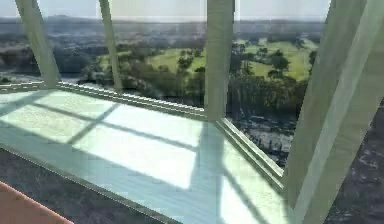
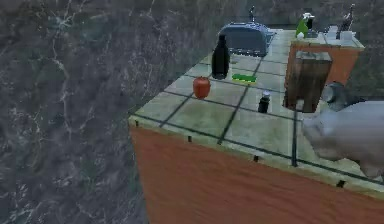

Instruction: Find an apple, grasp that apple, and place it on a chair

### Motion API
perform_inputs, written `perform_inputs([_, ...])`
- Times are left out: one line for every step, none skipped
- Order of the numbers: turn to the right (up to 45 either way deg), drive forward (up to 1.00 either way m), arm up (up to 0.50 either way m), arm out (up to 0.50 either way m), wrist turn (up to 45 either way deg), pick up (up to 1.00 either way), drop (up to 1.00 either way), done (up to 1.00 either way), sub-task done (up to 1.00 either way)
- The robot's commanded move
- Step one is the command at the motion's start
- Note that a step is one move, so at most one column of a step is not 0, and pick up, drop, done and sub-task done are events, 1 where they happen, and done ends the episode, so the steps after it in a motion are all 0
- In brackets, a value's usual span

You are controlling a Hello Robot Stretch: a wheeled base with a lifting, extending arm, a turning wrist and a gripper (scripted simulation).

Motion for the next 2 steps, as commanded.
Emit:
perform_inputs([45.0, 0.0, 0.0, 0.0, 0.0, 0.0, 0.0, 0.0, 0.0])
perform_inputs([45.0, 0.0, 0.0, 0.0, 0.0, 0.0, 0.0, 0.0, 0.0])
